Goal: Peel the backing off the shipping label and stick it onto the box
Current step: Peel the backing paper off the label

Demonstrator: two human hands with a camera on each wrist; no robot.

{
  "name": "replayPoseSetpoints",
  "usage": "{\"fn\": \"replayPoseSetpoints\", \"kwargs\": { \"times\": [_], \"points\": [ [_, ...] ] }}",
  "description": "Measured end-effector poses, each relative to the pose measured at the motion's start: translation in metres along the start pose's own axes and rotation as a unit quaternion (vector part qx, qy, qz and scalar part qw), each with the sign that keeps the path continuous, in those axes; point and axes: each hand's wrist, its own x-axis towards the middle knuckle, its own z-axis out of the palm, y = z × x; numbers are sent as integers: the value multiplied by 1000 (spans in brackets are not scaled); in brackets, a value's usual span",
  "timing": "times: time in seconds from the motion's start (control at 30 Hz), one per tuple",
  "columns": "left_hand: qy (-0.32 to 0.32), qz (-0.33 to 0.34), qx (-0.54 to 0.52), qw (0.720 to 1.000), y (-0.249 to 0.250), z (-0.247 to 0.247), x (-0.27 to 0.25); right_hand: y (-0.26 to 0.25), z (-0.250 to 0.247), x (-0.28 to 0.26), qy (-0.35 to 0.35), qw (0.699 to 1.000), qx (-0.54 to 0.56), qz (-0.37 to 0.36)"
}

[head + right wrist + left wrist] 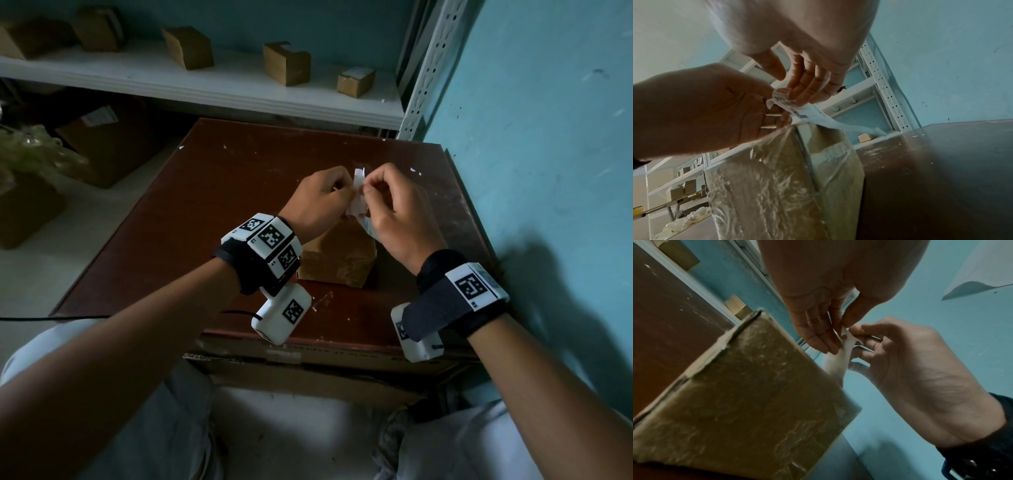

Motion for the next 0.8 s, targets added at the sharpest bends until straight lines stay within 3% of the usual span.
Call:
{"fn": "replayPoseSetpoints", "kwargs": {
  "times": [0.3,0.63,0.8],
  "points": [
    [1,7,2,1000,1,0,0,6,2,1,12,999,-29,-28],
    [11,20,10,1000,3,0,-2,7,2,2,-4,999,-27,40],
    [10,19,6,1000,2,1,-1,6,3,2,-23,997,34,70]
  ]
}}
